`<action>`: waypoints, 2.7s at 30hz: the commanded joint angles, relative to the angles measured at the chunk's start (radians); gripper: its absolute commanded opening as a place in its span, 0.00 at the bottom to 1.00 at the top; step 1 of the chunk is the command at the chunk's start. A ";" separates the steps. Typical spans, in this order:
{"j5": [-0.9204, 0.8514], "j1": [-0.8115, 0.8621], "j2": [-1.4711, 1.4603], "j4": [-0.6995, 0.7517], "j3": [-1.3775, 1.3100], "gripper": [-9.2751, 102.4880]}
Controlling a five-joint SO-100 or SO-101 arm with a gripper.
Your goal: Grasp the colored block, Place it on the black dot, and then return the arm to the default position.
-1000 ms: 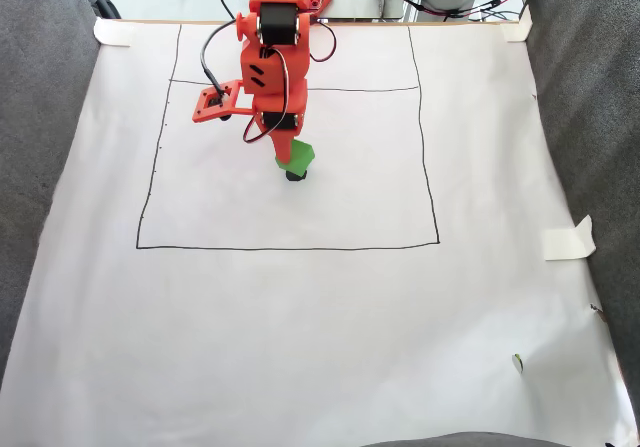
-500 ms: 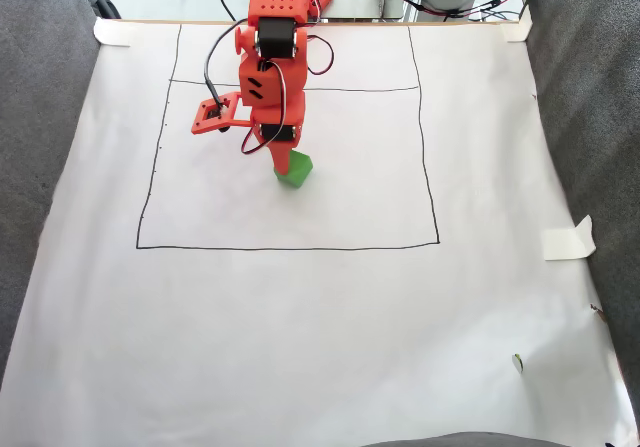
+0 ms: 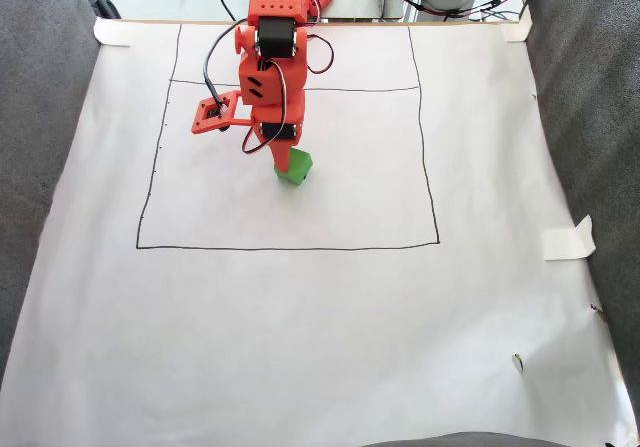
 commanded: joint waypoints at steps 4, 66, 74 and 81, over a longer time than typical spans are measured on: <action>-0.035 -0.003 0.044 0.009 -0.032 0.30; -0.206 -0.041 2.372 -0.356 2.085 0.08; -0.209 -0.015 2.433 -0.267 2.106 0.08; -0.215 -0.009 2.433 -0.229 2.137 0.08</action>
